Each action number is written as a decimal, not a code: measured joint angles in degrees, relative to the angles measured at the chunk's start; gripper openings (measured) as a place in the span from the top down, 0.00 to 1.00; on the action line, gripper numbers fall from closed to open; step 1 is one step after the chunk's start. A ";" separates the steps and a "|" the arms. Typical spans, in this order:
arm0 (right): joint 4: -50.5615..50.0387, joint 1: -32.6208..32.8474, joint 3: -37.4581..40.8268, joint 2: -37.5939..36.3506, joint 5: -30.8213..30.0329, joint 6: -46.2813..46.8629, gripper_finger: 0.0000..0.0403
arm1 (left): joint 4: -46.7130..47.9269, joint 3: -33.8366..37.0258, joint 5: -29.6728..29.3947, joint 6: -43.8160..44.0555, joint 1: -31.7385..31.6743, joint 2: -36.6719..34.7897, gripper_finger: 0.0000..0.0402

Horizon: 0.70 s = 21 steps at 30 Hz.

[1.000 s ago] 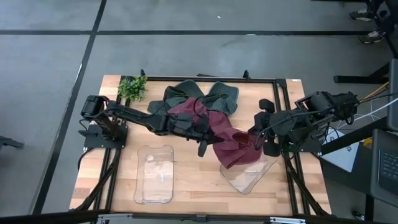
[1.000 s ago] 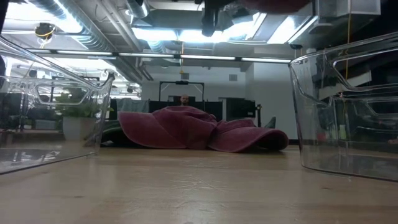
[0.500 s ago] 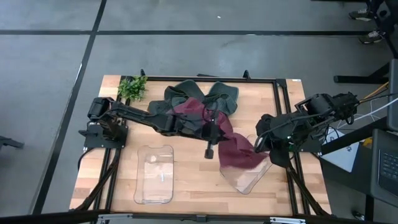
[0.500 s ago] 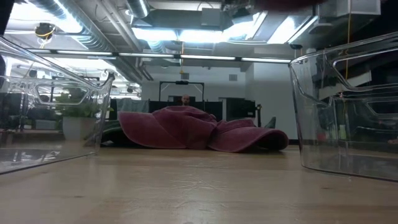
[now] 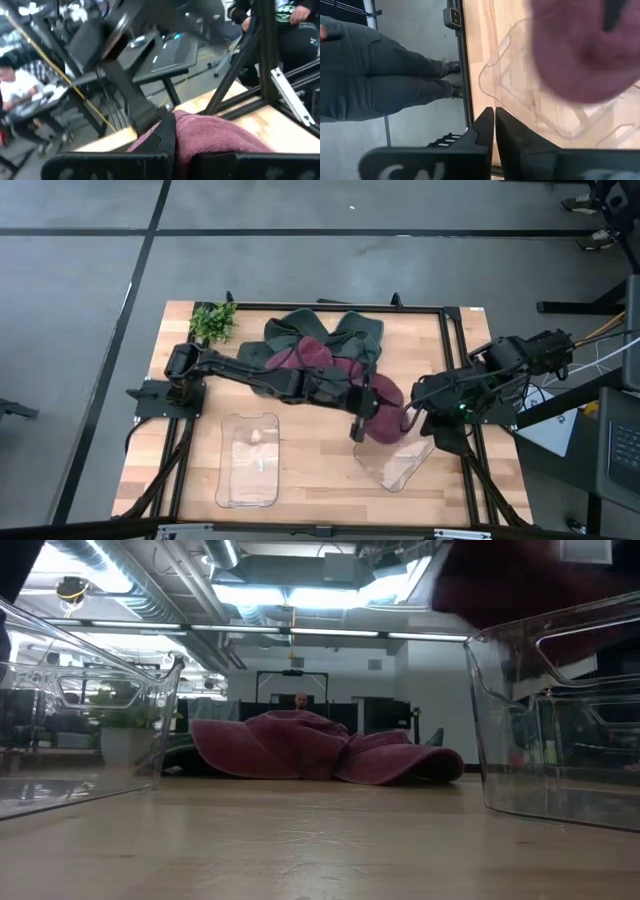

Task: Pick & Place hat
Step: Put the right red cap into the right transparent bin

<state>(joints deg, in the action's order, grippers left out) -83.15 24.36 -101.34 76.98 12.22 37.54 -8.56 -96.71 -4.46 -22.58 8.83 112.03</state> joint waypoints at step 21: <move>0.00 -0.07 0.00 -5.93 -11.17 0.81 0.86 | 1.87 -0.81 6.95 -26.86 0.84 3.71 0.99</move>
<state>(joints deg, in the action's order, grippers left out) -83.14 24.29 -101.34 71.05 1.05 38.35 -6.68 -97.51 2.48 -49.44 9.67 115.74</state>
